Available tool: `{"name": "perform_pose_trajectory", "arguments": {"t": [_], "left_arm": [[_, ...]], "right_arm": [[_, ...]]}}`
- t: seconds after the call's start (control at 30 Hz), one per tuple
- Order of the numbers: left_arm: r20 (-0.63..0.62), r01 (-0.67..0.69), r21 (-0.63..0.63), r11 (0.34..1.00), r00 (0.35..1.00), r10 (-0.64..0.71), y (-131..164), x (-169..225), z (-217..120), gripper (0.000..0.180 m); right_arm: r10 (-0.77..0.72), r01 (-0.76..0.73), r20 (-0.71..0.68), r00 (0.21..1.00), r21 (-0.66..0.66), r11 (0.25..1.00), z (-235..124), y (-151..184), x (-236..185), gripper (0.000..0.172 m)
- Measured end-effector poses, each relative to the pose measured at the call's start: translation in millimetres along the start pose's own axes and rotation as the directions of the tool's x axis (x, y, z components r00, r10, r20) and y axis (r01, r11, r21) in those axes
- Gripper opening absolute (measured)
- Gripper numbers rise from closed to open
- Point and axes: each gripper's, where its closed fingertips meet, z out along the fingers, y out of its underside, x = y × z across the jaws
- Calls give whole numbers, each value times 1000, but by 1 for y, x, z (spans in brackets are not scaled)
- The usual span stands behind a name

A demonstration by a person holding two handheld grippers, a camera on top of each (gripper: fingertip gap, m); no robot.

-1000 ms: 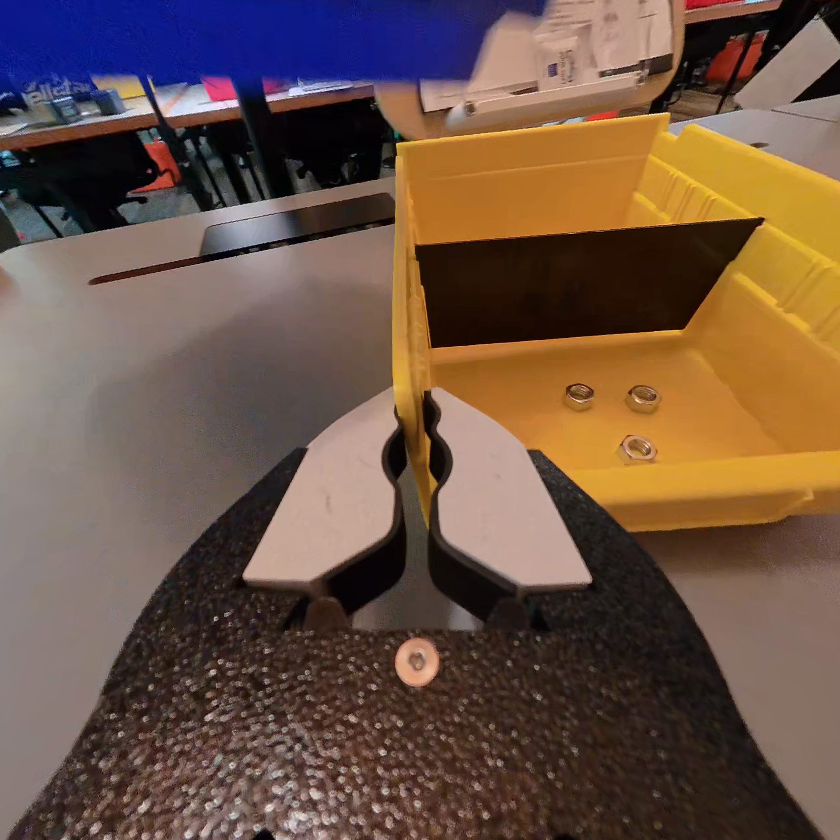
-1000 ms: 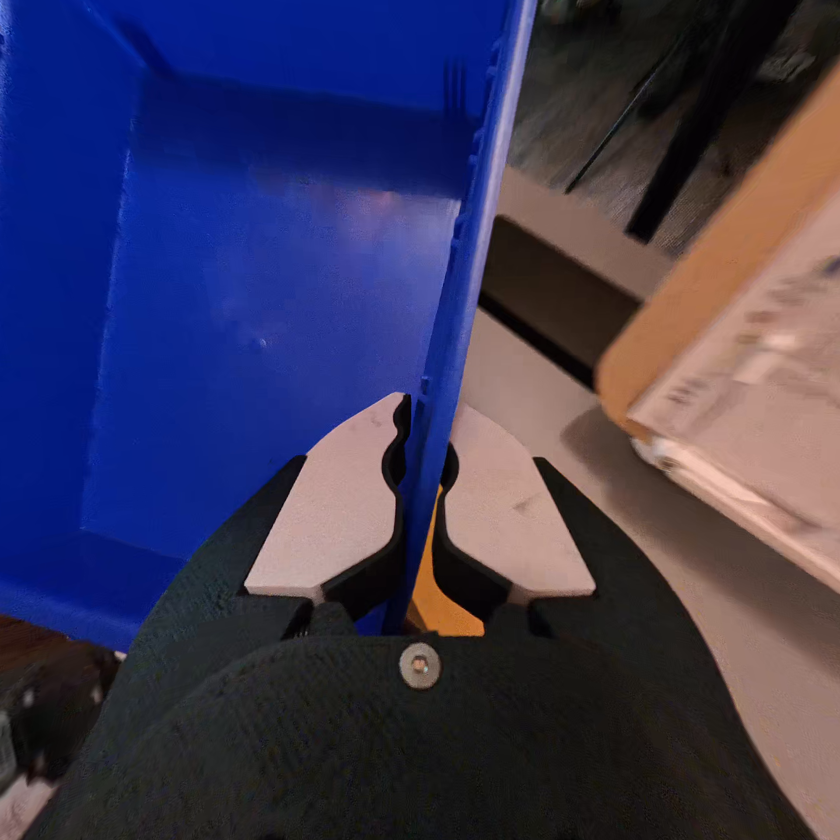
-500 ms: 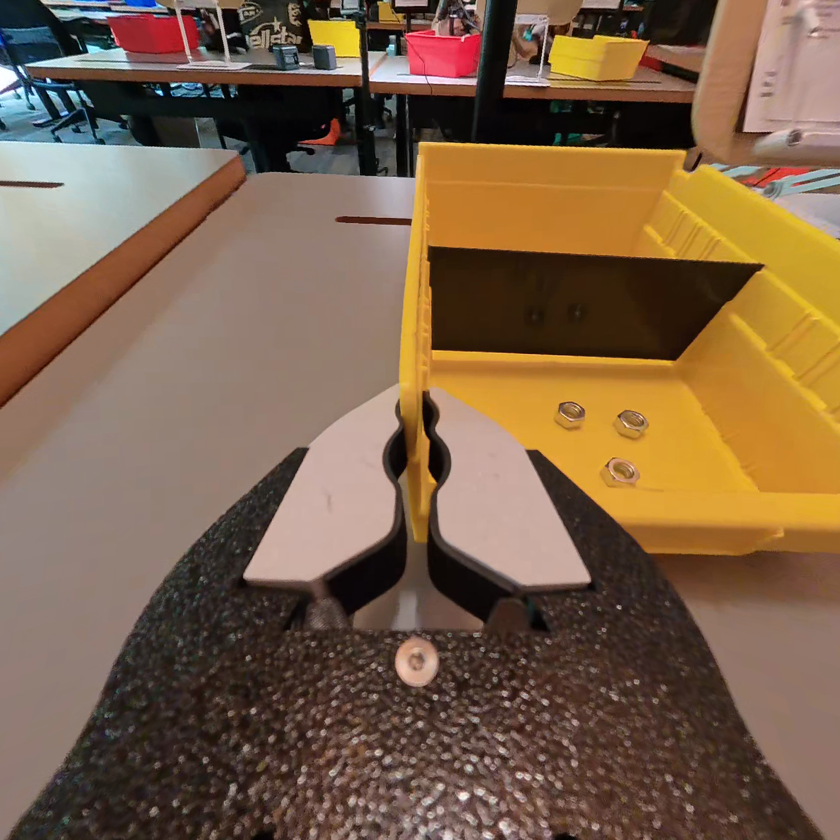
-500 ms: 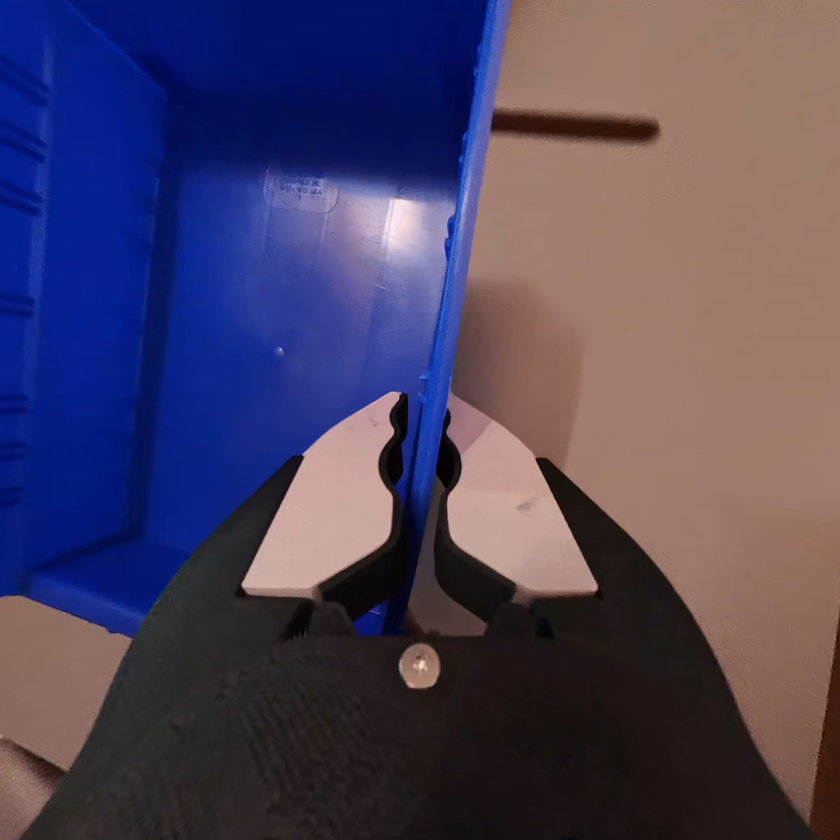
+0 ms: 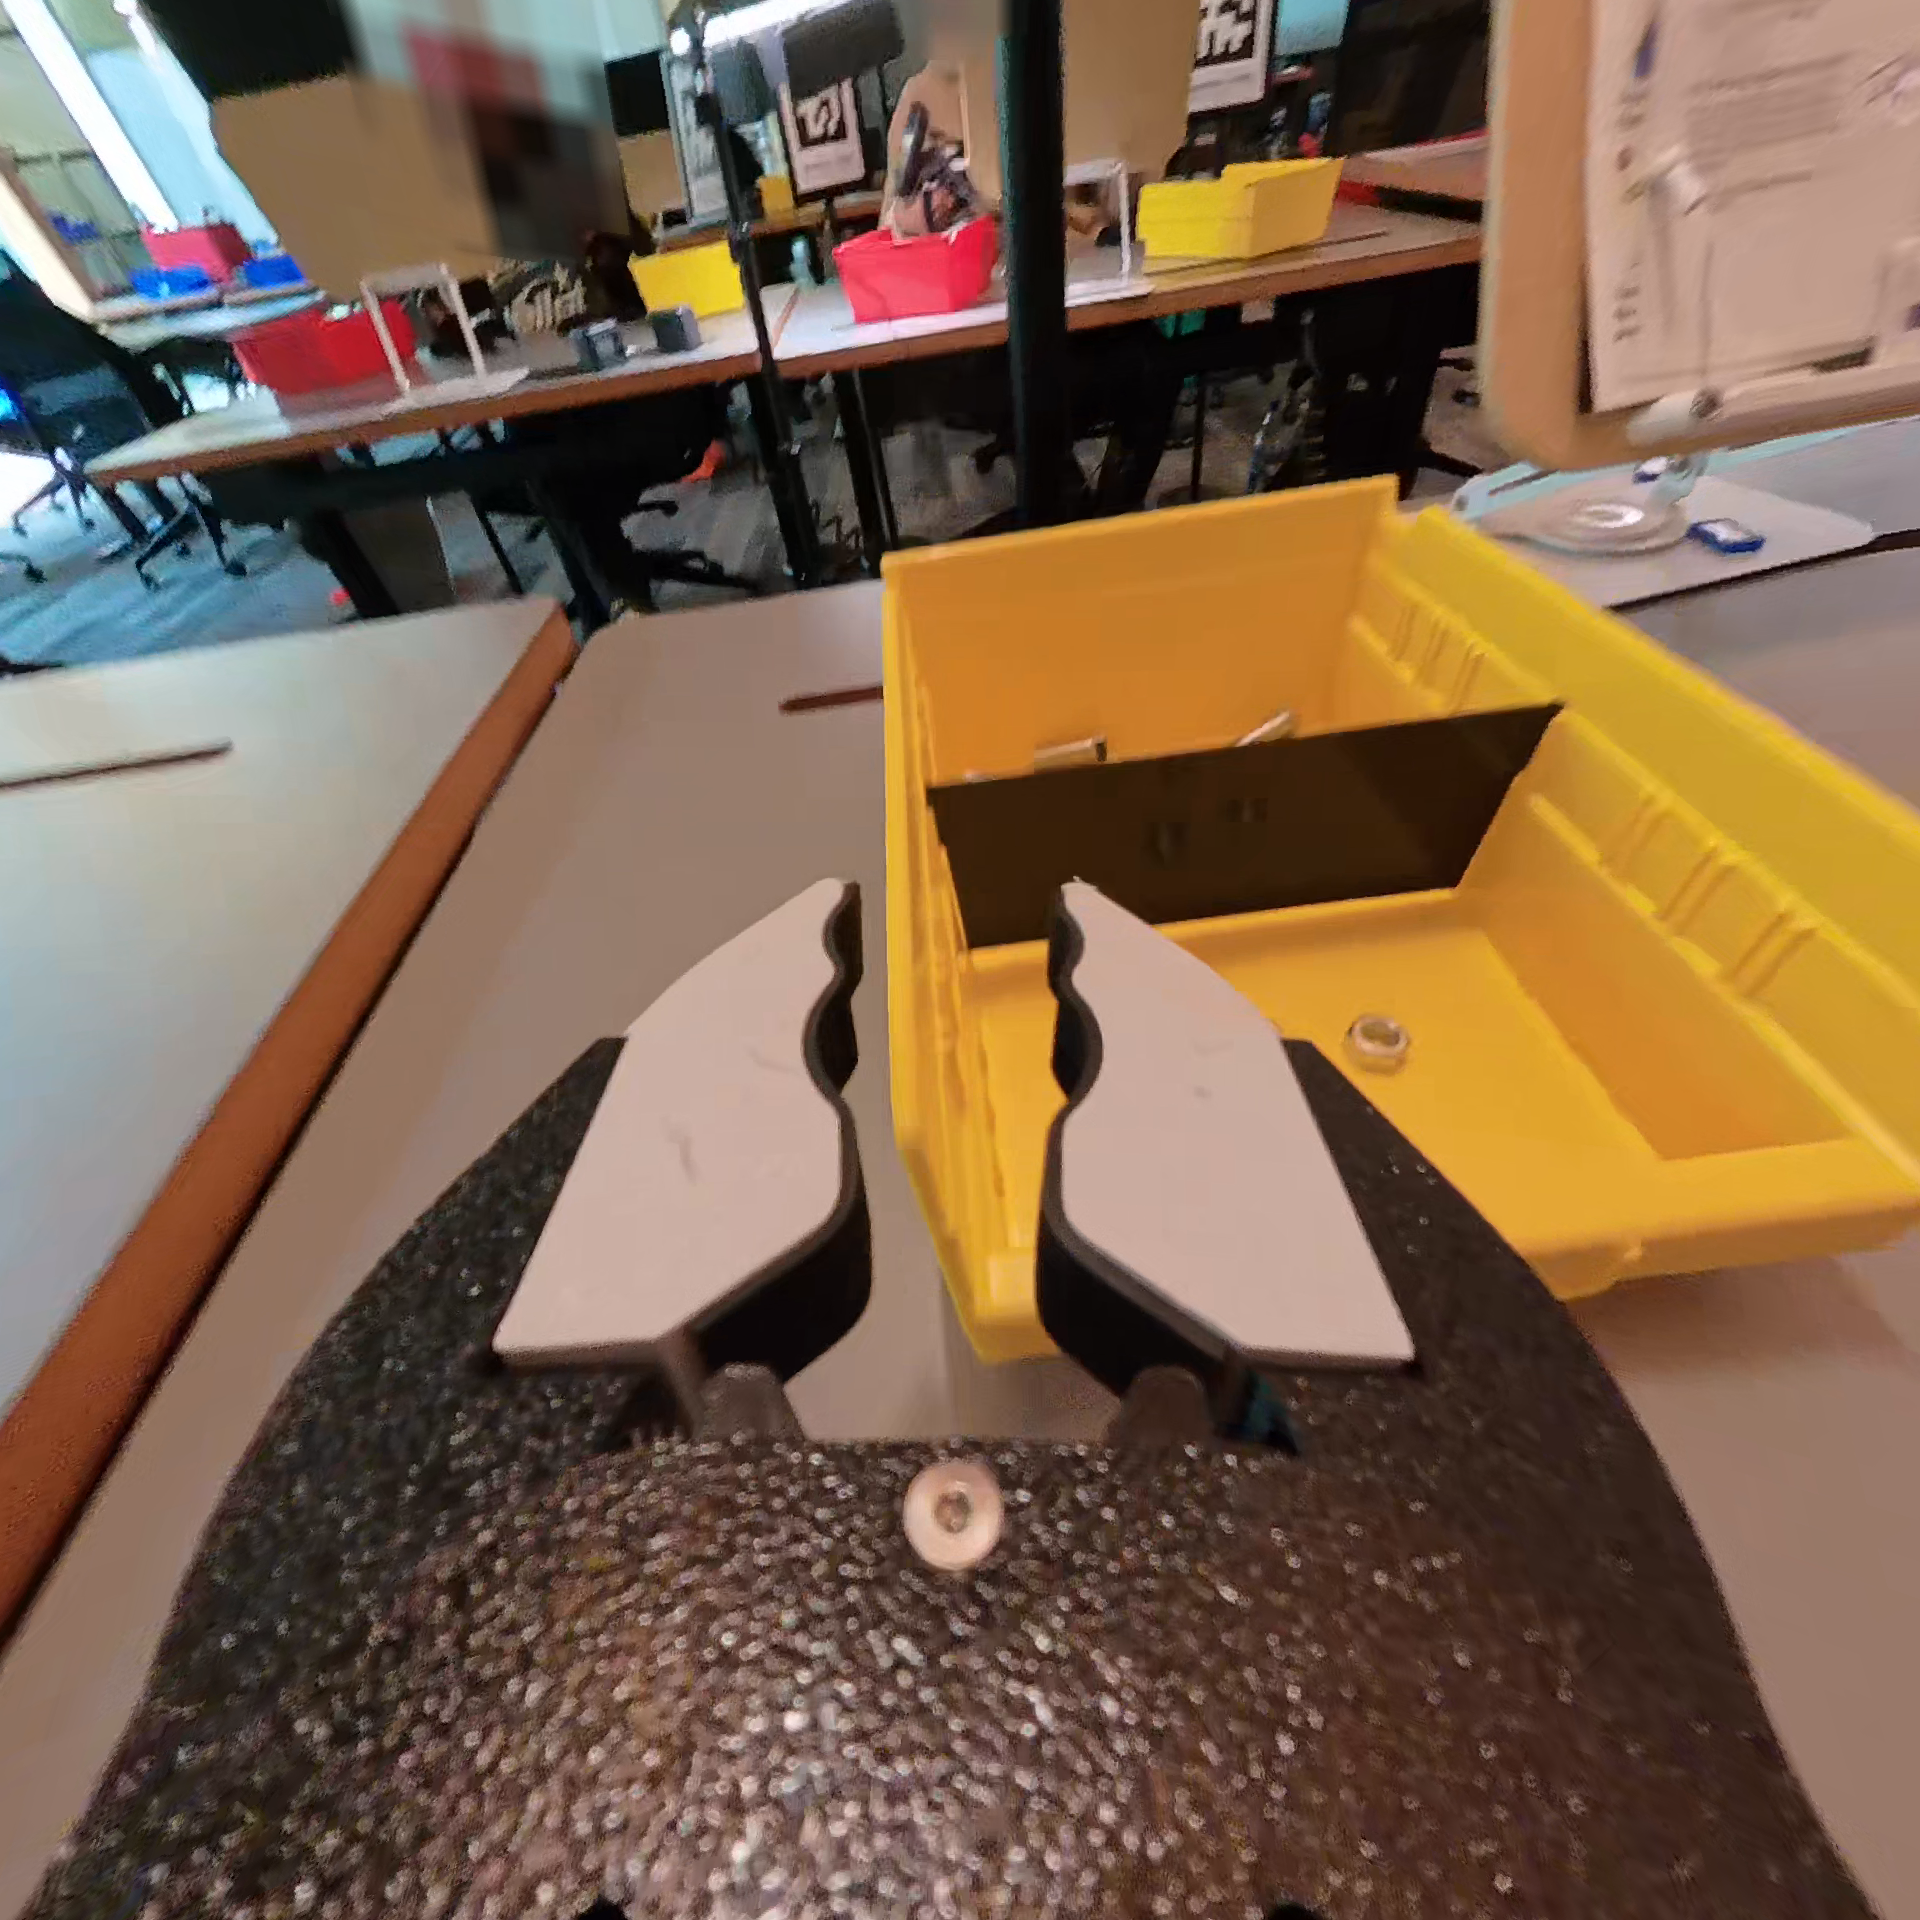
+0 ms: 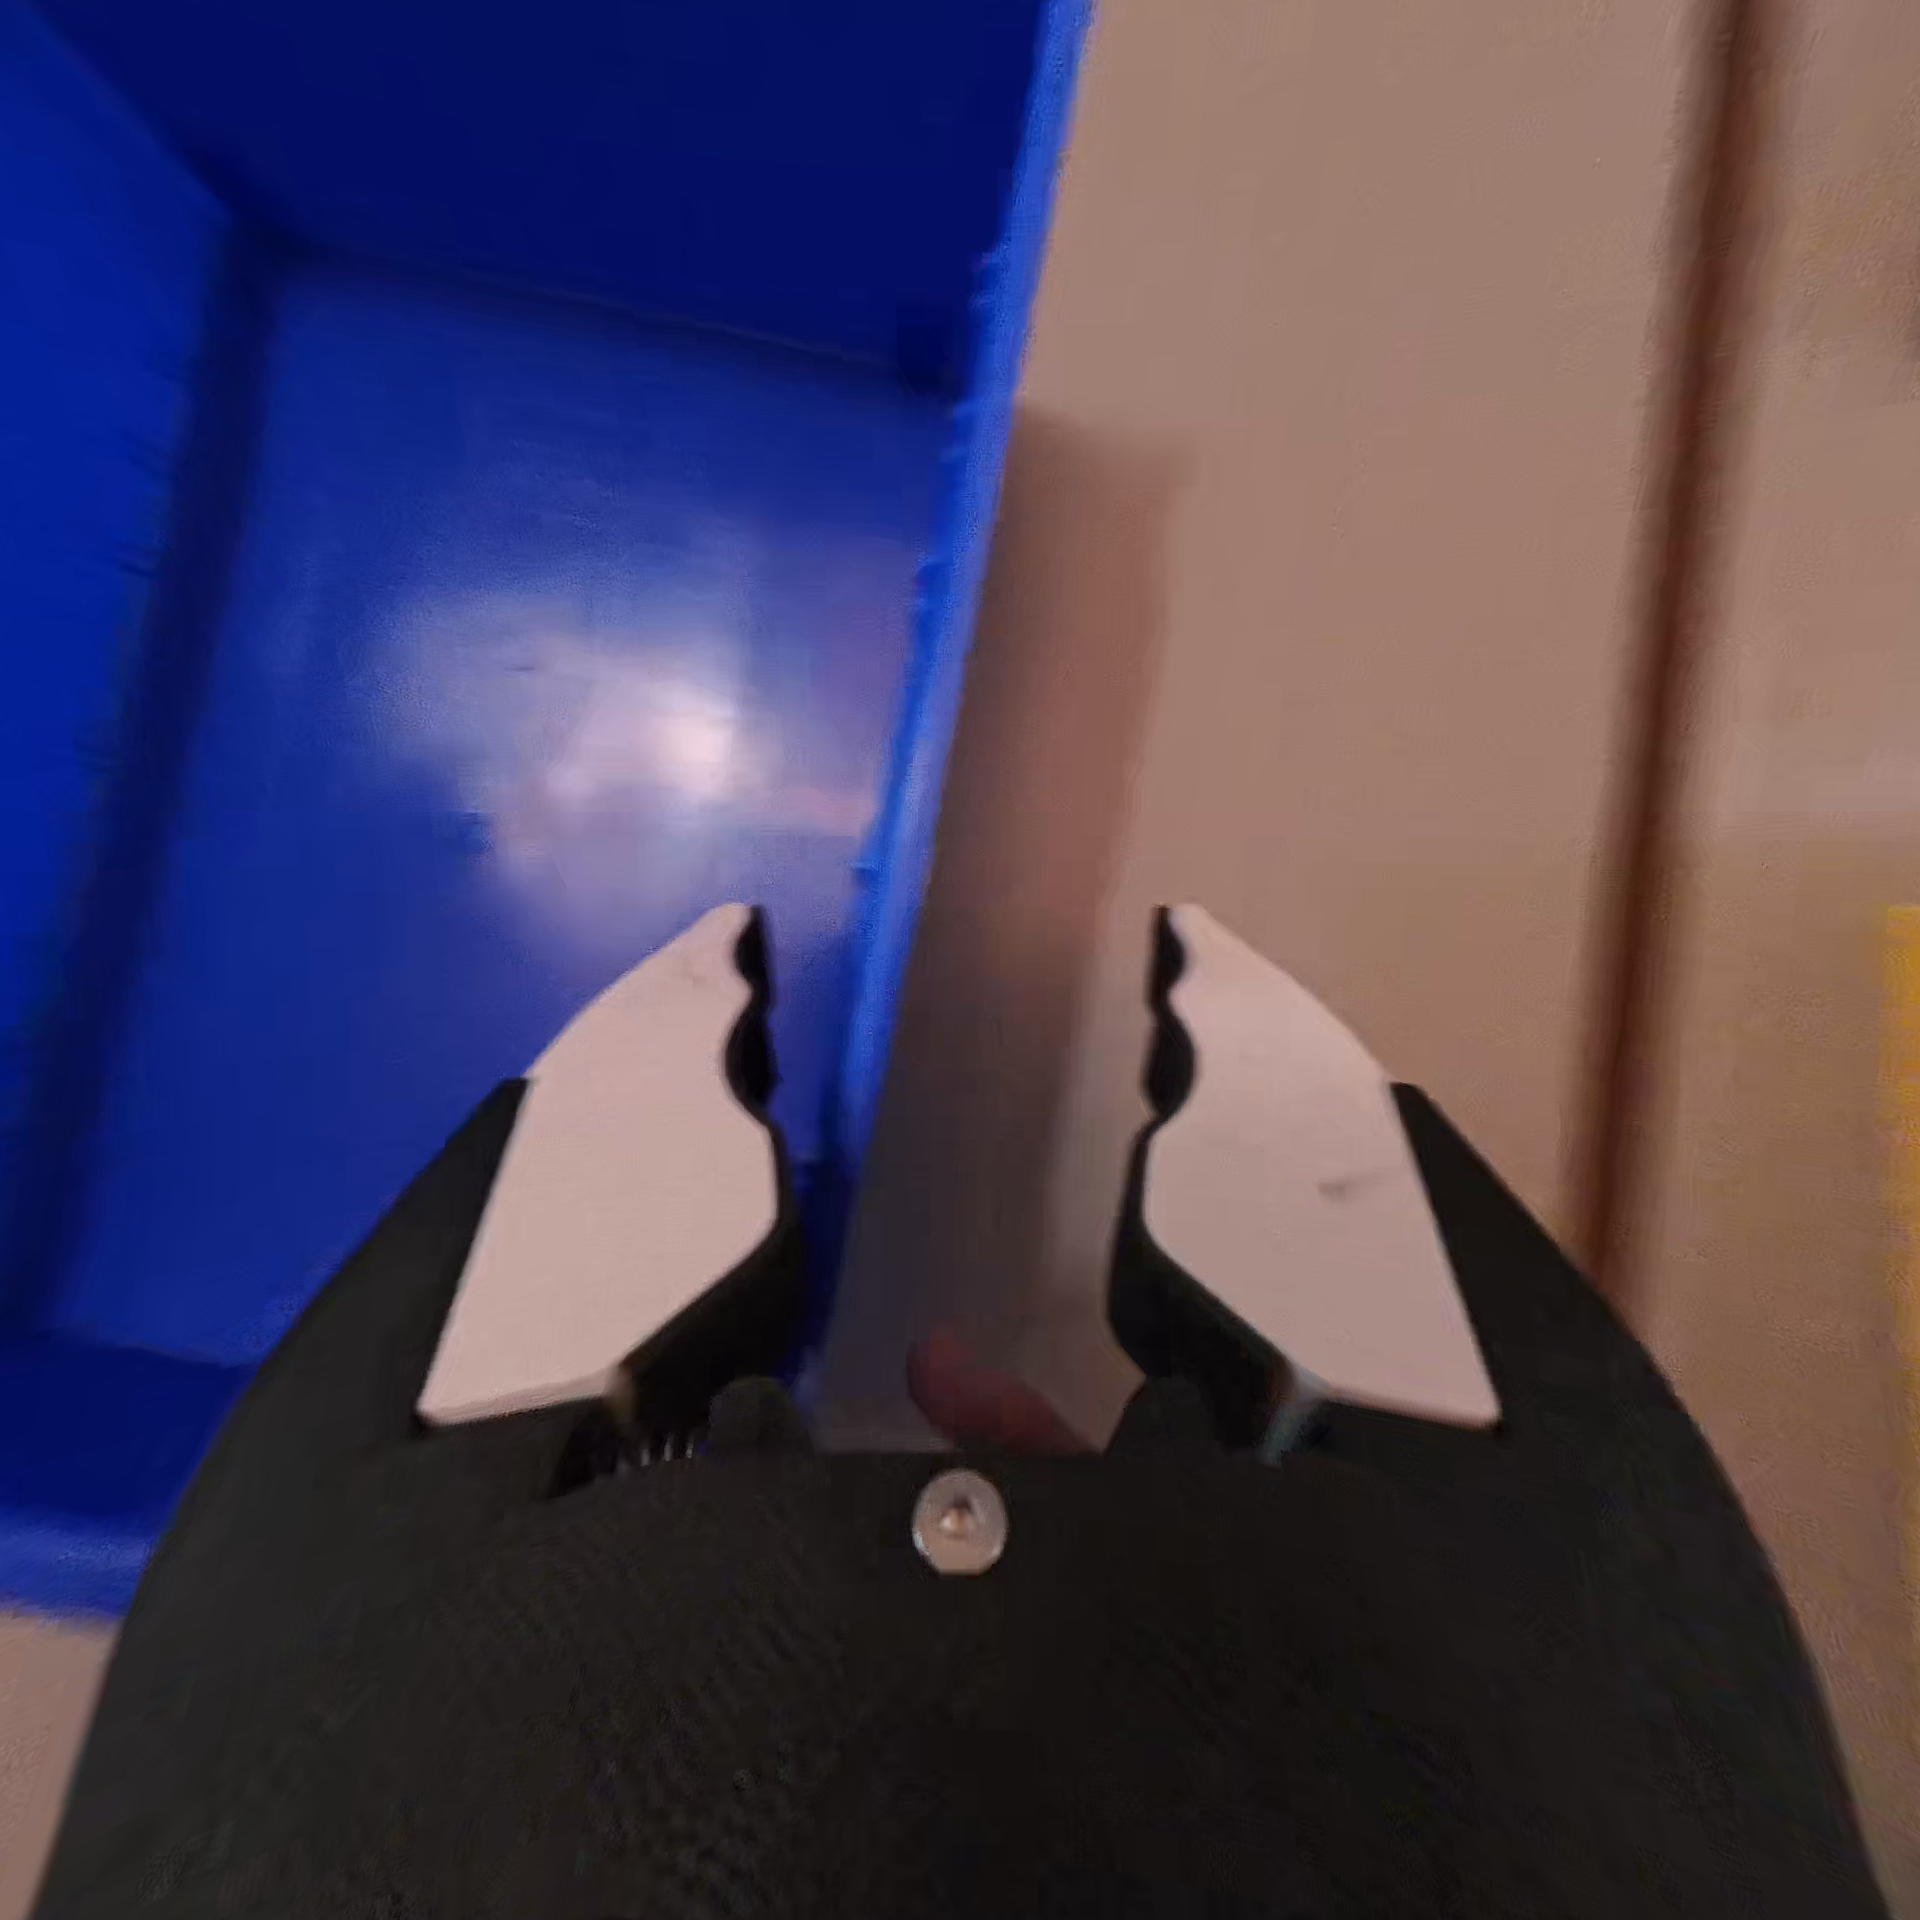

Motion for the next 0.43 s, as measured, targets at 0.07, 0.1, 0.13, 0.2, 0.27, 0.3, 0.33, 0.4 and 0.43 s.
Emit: {"name": "perform_pose_trajectory", "arguments": {"t": [0.07, 0.1, 0.13, 0.2, 0.27, 0.3, 0.33, 0.4, 0.43], "left_arm": [[-48, -26, -42, 999, 999, 24, -20, 5, 5, 30], [-65, -19, -100, 995, 998, 12, -26, 6, 11, 29], [-83, -2, -161, 987, 996, -11, -33, 9, 18, 30], [-135, 48, -258, 965, 987, -85, -48, 22, 39, 37], [-241, 102, -358, 928, 950, -198, -61, 48, 67, 45], [-279, 116, -427, 897, 926, -253, -61, 59, 82, 48], [-292, 114, -497, 860, 911, -290, -58, 66, 98, 52], [-311, 55, -609, 791, 901, -302, -47, 75, 129, 50], [-362, -6, -631, 776, 886, -288, -43, 82, 142, 49]], "right_arm": [[-153, 169, -248, 956, 42, 985, -28, -16, 15, 85], [-208, 246, -310, 928, 88, 965, -45, -29, 8, 85], [-243, 306, -328, 913, 157, 939, -61, -42, -11, 87], [-331, 389, -216, 919, 348, 853, -84, -65, -83, 89], [-437, 373, -25, 899, 567, 734, -100, -78, -173, 85], [-492, 336, 68, 868, 651, 681, -104, -77, -216, 83], [-536, 293, 148, 831, 704, 648, -103, -73, -252, 82], [-583, 229, 236, 777, 757, 612, -91, -62, -300, 78], [-584, 231, 205, 785, 778, 584, -85, -61, -305, 72]]}}
